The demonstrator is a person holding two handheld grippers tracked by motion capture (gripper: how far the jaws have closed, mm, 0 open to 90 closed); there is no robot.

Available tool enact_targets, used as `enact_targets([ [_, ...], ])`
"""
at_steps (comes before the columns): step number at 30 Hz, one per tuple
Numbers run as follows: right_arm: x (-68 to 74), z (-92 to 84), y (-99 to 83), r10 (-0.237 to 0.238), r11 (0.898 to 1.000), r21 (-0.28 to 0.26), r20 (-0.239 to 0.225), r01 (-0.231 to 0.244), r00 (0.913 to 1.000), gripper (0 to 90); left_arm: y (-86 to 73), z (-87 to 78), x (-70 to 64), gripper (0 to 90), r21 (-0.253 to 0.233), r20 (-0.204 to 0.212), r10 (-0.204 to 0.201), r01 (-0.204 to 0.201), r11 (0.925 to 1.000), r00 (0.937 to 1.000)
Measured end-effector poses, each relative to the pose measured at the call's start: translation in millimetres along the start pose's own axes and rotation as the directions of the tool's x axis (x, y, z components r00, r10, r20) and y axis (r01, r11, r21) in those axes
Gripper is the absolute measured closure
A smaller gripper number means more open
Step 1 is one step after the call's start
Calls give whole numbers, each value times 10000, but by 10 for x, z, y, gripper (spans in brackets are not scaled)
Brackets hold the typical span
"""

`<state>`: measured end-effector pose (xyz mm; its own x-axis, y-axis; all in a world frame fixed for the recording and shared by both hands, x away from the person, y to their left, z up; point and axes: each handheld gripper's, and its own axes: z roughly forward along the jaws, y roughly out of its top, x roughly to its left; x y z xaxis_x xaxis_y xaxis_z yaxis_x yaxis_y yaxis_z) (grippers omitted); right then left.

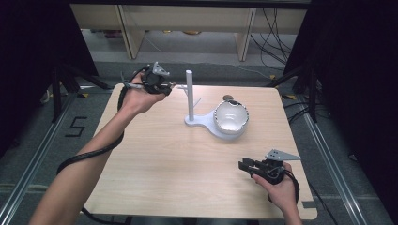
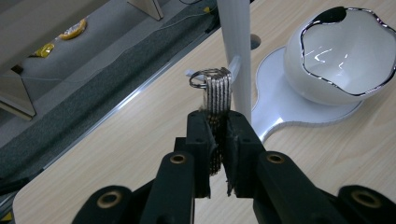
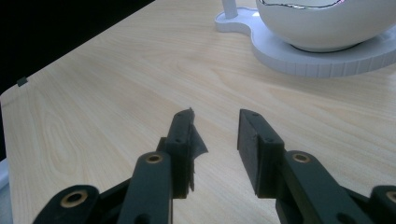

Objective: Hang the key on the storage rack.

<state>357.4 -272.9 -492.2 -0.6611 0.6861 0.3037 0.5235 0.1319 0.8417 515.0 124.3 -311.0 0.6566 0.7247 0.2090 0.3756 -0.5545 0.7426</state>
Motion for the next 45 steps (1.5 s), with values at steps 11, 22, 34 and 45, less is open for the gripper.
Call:
enact_targets([
  [11, 20, -23, -3, 378, 9992, 106, -107, -377, 9992, 666, 5, 84, -57, 808, 69, 46, 17, -17, 10000, 10000],
  [22, 2, -7, -9, 199, 9998, 70, -36, -198, 9998, 666, -36, 133, -94, 808, 274, 156, 76, -81, 9996, 9998],
  [34, 10, -17, -8, 382, 9992, 147, -115, -380, 9992, 664, -33, 173, -110, 807, 499, 240, 203, -215, 9985, 9995],
  [45, -26, -25, -6, -101, 9999, 111, 45, 101, 9999, 663, -49, 232, -97, 807, 577, 246, 27, -41, 9983, 9997],
])
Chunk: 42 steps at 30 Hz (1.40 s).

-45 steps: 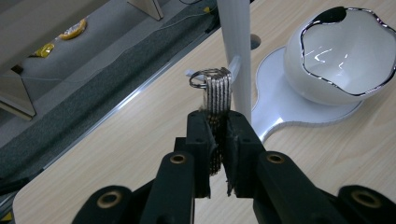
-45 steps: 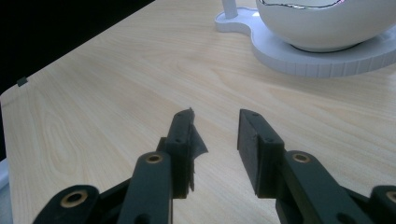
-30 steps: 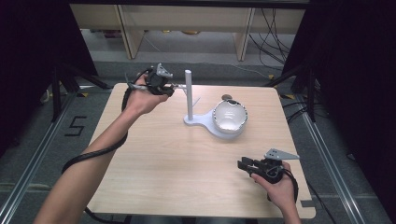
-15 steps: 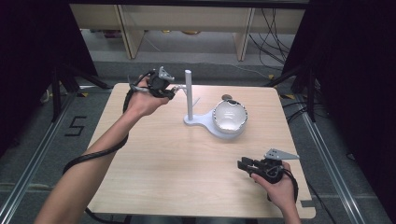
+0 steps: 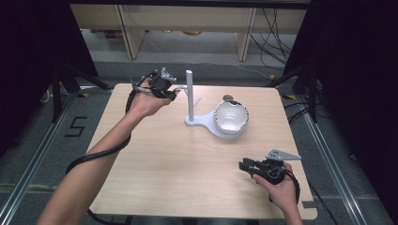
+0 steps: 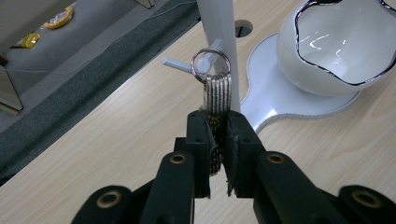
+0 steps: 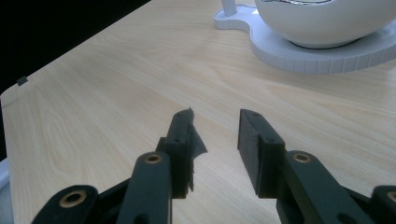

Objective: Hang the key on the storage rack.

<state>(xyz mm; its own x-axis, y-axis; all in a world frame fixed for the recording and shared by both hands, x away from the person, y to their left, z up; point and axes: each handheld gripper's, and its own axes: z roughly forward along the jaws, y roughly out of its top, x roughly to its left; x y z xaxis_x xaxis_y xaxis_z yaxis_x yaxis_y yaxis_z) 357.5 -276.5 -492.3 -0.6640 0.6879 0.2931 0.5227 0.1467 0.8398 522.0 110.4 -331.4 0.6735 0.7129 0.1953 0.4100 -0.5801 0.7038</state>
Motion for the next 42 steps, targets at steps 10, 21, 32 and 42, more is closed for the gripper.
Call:
enact_targets([
  [10, 3, -6, 1, 84, 10000, 28, -19, -84, 10000, 663, -7, 51, -7, 806, 90, 61, -42, 42, 10000, 10000],
  [21, 25, -10, -9, 561, 9984, 36, -144, -560, 9983, 663, -15, 111, -17, 806, 149, 46, -109, 109, 9998, 9999],
  [32, 23, -10, -14, 455, 9990, -46, -110, -456, 9989, 660, -23, 98, -32, 790, -81, -26, -28, 27, 10000, 10000],
  [42, -1, 2, -21, 284, 9996, -54, -3, -284, 9996, 645, -115, -24, -36, 594, -736, -299, -19, -3, 9973, 9996],
])
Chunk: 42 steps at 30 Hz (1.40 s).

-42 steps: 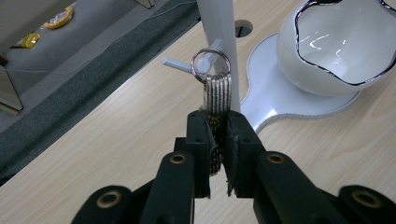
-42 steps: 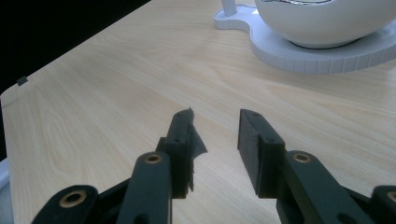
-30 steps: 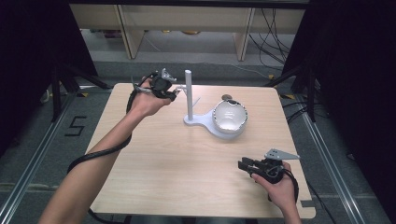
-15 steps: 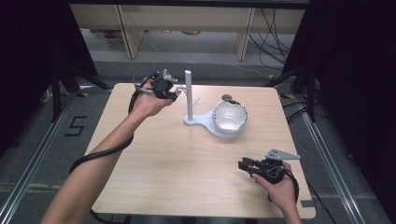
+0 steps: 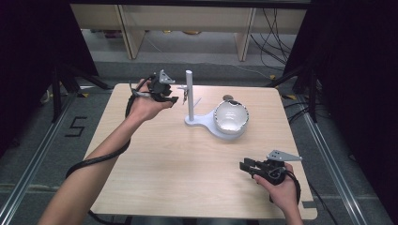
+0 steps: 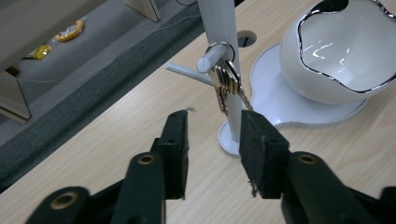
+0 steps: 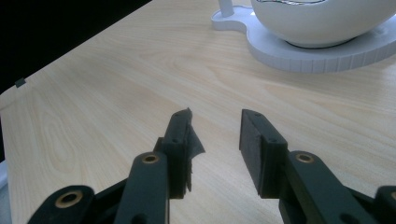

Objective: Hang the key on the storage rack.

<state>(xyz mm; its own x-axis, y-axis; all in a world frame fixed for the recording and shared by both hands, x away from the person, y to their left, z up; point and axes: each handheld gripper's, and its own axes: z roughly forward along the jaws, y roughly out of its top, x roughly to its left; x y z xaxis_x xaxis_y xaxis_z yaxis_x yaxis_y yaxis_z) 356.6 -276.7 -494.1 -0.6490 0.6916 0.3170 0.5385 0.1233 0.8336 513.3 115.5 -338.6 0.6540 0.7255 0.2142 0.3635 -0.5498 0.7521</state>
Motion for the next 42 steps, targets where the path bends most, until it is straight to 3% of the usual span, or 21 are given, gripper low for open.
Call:
enact_targets([
  [10, 0, 0, -4, -65, 9999, -145, -62, 64, 10000, 628, -190, -184, -4, 490, -441, 100, -72, 76, 9990, 9999],
  [11, 2, -17, 1, -141, 9999, -76, 67, 142, 9999, 624, -216, -196, -9, 480, -565, 135, -161, 168, 9983, 9998],
  [12, -2, 4, -7, -56, 9998, -165, -93, 55, 9999, 621, -247, -208, -22, 475, -740, 189, -348, 361, 9966, 9992],
  [15, 0, 0, -3, -29, 9999, -130, -104, 28, 9999, 608, -318, -255, -28, 463, -726, 218, -333, 348, 9968, 9992],
  [16, 2, 0, -2, -29, 9999, -125, -73, 28, 10000, 606, -338, -259, -43, 461, -764, 299, -532, 553, 9955, 9981],
  [18, -4, -7, 2, -205, 9997, -136, 61, 206, 9998, 602, -383, -287, -37, 454, -776, 225, -334, 351, 9964, 9992],
  [21, 0, -7, 2, -83, 9999, -142, 5, 83, 10000, 594, -475, -317, -48, 447, -830, 341, -340, 368, 9959, 9988],
  [25, -3, -14, 5, -58, 9999, -136, -6, 58, 10000, 590, -593, -336, -72, 445, -1082, 426, -624, 667, 9919, 9971],
  [33, -5, -3, 8, -64, 9999, -150, 44, 65, 10000, 575, -809, -432, -135, 411, -1408, 363, -710, 755, 9872, 9968],
  [34, 20, -6, 5, 258, 9996, -73, 15, -258, 9997, 573, -839, -437, -141, 409, -1491, 374, -703, 751, 9860, 9968],
  [36, 12, 3, 0, 127, 9998, -125, 40, -127, 9999, 568, -906, -462, -152, 406, -1554, 351, -662, 709, 9853, 9972],
  [37, -12, -7, 6, -288, 9995, -113, 192, 290, 9994, 566, -931, -466, -163, 405, -1653, 352, -769, 817, 9829, 9964],
  [40, -4, -6, 2, 11, 9999, -112, 52, -11, 10000, 560, -1050, -504, -167, 403, -1729, 261, -792, 826, 9815, 9965],
  [41, -7, -13, 3, -26, 9999, -110, 111, 27, 9999, 559, -1091, -499, -180, 403, -1891, 291, -945, 983, 9770, 9951],
  [42, -15, -14, 3, -66, 9999, -113, 170, 68, 9998, 557, -1123, -509, -180, 402, -1837, 260, -916, 948, 9784, 9955],
])
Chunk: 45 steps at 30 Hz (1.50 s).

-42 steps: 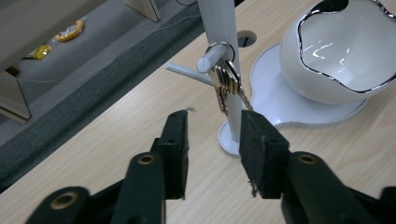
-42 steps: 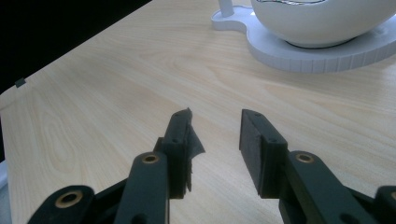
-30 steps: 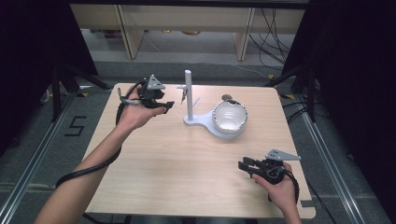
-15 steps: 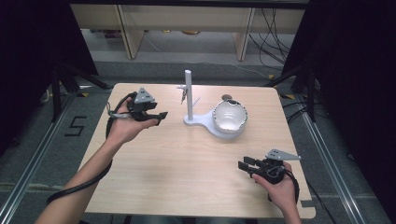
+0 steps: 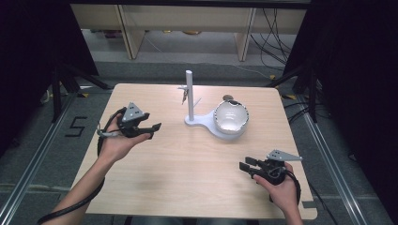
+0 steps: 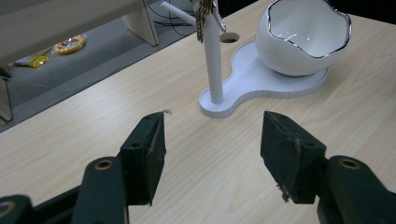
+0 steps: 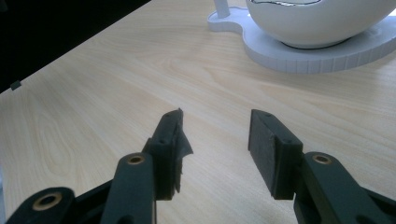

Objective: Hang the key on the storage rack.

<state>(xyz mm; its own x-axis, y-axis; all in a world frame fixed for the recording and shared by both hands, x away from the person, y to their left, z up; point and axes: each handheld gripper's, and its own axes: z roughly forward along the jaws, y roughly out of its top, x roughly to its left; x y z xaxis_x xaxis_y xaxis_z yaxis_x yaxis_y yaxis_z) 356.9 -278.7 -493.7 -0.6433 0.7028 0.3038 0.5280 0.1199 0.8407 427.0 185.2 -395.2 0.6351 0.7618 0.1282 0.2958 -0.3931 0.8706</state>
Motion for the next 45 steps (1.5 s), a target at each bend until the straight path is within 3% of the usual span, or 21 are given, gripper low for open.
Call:
enact_targets([
  [4, 2, -7, 2, 65, 10000, -8, -21, -65, 10000, 552, -182, -61, 2, 403, -217, -69, -226, 224, 9995, 9997],
  [5, 32, -12, -2, 508, 9986, 122, -107, -507, 9986, 551, -217, -69, 1, 402, -323, -33, -293, 292, 9991, 9996],
  [9, 26, -9, -7, 521, 9986, 60, -57, -521, 9986, 546, -415, -134, -15, 399, -583, -119, -593, 585, 9966, 9982],
  [10, -8, -13, -3, 3, 10000, -44, 128, -2, 9999, 545, -466, -153, -14, 397, -613, -187, -605, 592, 9964, 9980],
  [12, -10, -8, -5, 11, 10000, -90, 119, -10, 9999, 541, -575, -177, -26, 391, -710, -172, -780, 766, 9945, 9968],
  [13, 18, -5, -9, 437, 9990, 18, 47, -437, 9990, 540, -628, -189, -31, 390, -744, -195, -797, 781, 9942, 9966],
  [14, -15, 5, -10, -27, 10000, -61, 235, 28, 9997, 539, -669, -198, -35, 390, -759, -238, -823, 803, 9939, 9963],
  [16, 23, 4, -12, 475, 9989, 35, 1, -475, 9989, 537, -800, -216, -36, 389, -875, -299, -947, 918, 9919, 9951],
  [20, 16, 14, -17, 315, 9995, -103, 49, -314, 9995, 536, -1024, -222, -33, 389, -868, -424, -1282, 1242, 9885, 9908],
  [21, -5, 8, -12, 9, 9999, -106, 138, -8, 9999, 536, -1089, -215, -38, 389, -880, -417, -1452, 1412, 9861, 9885],
  [24, -9, 15, -18, 161, 9998, -97, 154, -160, 9998, 536, -1286, -203, -65, 389, -951, -506, -1931, 1877, 9776, 9799],
  [25, -11, -9, -14, 79, 10000, -35, 236, -78, 9997, 536, -1322, -201, -66, 389, -1022, -515, -1919, 1860, 9772, 9801],
  [26, 16, -22, -14, 432, 9990, 141, 258, -436, 9987, 536, -1366, -188, -63, 389, -1249, -417, -1923, 1858, 9746, 9805],
  [30, -17, -20, -22, 190, 9998, -109, 152, -188, 9997, 536, -1471, -221, -98, 388, -1554, -678, -2374, 2248, 9619, 9690],
  [34, -30, -17, -37, 129, 9998, -176, 204, -125, 9997, 536, -1542, -221, -107, 385, -1801, -778, -2371, 2202, 9587, 9684],
  [35, -8, -27, -42, 388, 9992, -40, 312, -387, 9988, 536, -1559, -210, -109, 384, -1866, -771, -2303, 2128, 9591, 9701],
  [36, -26, -22, -43, 163, 9998, -149, 206, -160, 9997, 535, -1567, -215, -120, 382, -1789, -851, -2253, 2076, 9617, 9706],
  [39, -13, -23, -57, 570, 9984, 2, 286, -570, 9980, 534, -1571, -212, -137, 378, -2030, -864, -2197, 1987, 9588, 9717],
  [40, -48, -28, -61, 45, 9997, -242, 301, -38, 9995, 534, -1571, -218, -144, 378, -2035, -941, -2195, 1970, 9590, 9711],
  [43, -24, -30, -72, 570, 9983, -89, 372, -567, 9977, 534, -1571, -219, -159, 372, -2081, -1110, -2239, 1977, 9579, 9683],
  [45, -51, -45, -80, 182, 9996, -217, 368, -174, 9992, 534, -1572, -223, -160, 368, -2079, -1193, -2257, 1980, 9579, 9669],
])
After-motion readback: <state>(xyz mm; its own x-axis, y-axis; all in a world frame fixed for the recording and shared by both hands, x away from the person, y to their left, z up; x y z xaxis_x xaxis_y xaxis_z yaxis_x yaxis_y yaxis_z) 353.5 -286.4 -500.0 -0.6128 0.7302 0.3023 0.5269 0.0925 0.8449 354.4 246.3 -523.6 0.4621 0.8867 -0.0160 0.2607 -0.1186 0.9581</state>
